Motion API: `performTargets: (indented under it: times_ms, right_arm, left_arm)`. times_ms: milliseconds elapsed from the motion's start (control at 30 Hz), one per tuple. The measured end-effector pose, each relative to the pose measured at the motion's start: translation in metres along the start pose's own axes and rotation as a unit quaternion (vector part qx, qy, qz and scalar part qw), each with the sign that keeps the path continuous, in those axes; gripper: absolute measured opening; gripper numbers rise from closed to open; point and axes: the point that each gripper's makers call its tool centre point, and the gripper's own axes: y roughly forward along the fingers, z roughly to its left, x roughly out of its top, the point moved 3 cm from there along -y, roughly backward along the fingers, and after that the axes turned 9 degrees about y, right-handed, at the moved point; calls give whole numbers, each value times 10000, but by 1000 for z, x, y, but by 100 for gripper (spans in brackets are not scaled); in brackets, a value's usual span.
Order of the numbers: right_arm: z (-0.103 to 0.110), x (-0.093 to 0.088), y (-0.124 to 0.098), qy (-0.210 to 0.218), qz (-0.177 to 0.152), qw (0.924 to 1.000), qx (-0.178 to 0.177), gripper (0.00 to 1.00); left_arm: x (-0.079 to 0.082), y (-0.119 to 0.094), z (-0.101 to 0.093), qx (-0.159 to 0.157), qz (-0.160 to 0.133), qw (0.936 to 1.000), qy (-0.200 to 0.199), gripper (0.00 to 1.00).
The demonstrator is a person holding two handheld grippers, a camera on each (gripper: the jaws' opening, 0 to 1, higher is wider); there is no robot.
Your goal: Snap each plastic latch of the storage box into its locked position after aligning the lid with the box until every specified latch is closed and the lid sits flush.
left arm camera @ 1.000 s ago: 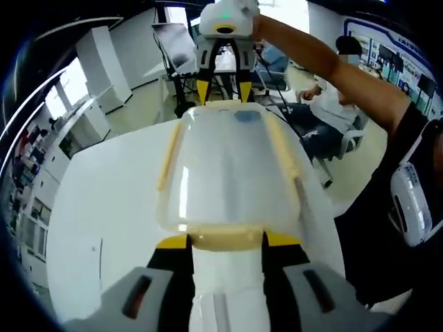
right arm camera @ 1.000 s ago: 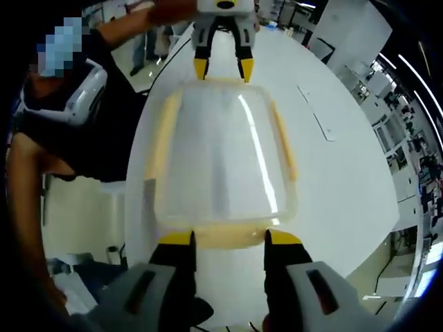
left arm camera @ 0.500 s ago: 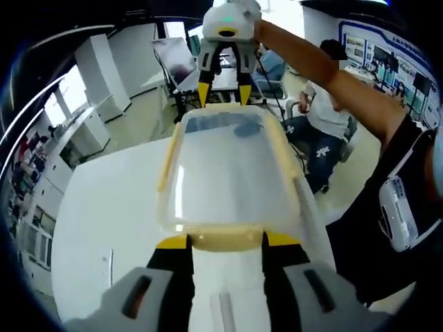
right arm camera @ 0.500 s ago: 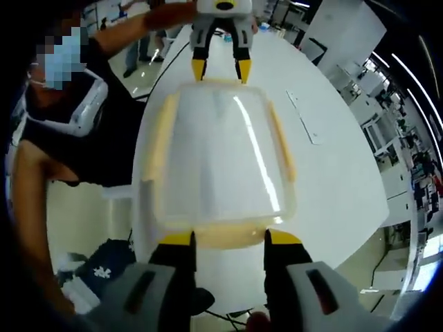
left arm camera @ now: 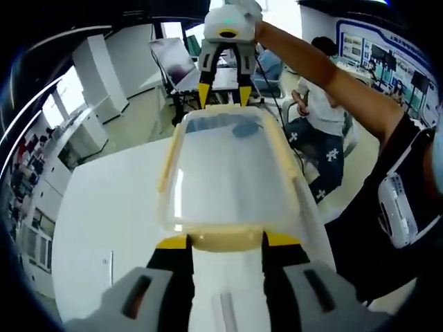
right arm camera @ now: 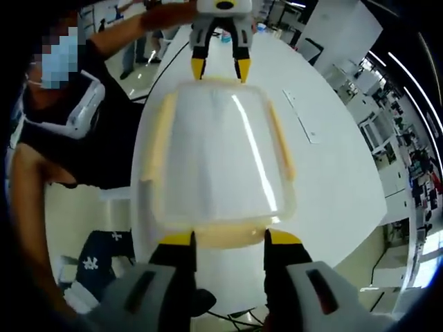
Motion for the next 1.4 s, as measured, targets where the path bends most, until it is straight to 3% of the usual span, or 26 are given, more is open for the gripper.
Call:
performTargets:
  times_ms: [367,433,533,567,867,1400]
  right_arm:
    - [5,-2,0,160,-111,9998,-23,34]
    - [-2,0,-1,118,-141,9994,-287,31]
    - [2,4,4,142,-265,9994,-184,31]
    - [-1,5,8,107,-297,9992,-265,31]
    - [5,18,11,37,-442,9984,-340,32]
    - [10,34,8,-90,-384,9983,-434,32]
  left_arm:
    - [-3,1,1,-98,-102,9999,80,35]
    - [-7,-1,1,-66,-49,10000,50,35]
    - [-14,-6,2,9,-61,10000,40,35]
    - [-15,-9,4,75,-185,9998,35,35]
    - [-23,-17,5,212,-246,9991,268,35]
    - [-28,-23,4,357,-379,9975,481,34]
